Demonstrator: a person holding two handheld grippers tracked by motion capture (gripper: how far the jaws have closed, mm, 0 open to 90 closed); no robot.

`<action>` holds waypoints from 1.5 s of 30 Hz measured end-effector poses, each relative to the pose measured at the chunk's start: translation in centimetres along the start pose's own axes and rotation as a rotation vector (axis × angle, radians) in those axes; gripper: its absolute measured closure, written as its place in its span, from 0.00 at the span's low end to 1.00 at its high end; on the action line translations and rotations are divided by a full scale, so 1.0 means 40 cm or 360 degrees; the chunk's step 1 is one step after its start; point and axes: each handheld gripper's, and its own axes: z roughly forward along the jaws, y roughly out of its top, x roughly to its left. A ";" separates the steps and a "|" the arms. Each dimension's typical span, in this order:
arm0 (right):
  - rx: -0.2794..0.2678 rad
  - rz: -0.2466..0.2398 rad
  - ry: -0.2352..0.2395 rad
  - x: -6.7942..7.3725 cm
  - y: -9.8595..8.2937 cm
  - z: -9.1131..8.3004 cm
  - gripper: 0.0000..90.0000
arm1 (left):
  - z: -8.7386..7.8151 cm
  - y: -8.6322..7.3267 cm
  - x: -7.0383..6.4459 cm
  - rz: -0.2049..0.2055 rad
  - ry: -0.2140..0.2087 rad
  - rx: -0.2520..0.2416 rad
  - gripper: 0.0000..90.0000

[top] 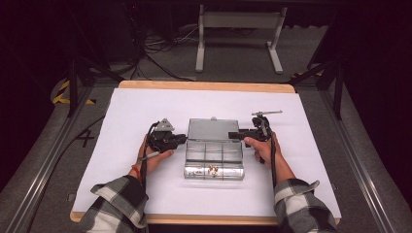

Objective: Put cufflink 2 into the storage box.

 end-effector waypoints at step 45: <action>-0.0256 -0.0497 -0.0201 0.086 -0.013 -0.082 0.76 | -0.038 0.061 -0.038 0.0037 0.0049 -0.0188 0.60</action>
